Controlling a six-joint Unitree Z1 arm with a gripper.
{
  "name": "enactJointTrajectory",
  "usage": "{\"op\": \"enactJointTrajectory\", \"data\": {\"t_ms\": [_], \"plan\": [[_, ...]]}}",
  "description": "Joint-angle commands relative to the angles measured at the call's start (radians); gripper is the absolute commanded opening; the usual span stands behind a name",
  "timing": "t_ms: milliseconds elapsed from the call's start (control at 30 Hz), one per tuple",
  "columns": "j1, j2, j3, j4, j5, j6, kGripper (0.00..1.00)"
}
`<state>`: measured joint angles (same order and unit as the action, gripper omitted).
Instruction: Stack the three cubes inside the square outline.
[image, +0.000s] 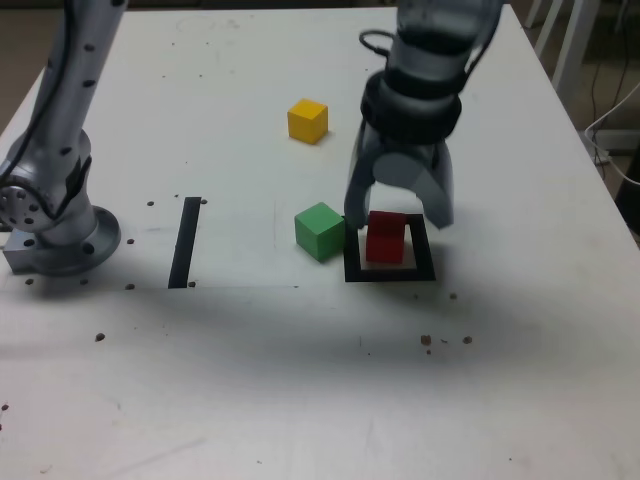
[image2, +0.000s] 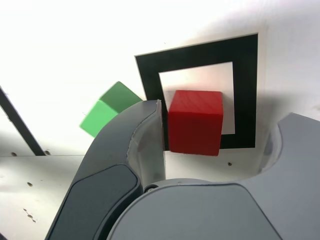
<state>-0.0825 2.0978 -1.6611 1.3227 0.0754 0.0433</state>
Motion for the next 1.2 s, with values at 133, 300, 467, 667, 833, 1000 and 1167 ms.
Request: {"op": "enactJointTrajectory", "data": {"t_ms": [133,300,467,667,833,1000,1167], "plan": [[0.063,-0.057,0.002,0.049,0.039,0.008,0.99],[0.140,-0.072,0.004,0.071,0.054,0.043,0.99],[0.214,-0.095,0.014,0.082,0.069,0.095,0.99],[0.293,-0.108,0.048,0.083,0.072,0.153,0.99],[0.369,-0.112,0.084,0.079,0.079,0.183,0.99],[0.446,-0.114,0.096,0.076,0.085,0.214,0.99],[0.513,-0.114,0.101,0.064,0.086,0.295,0.99]]}}
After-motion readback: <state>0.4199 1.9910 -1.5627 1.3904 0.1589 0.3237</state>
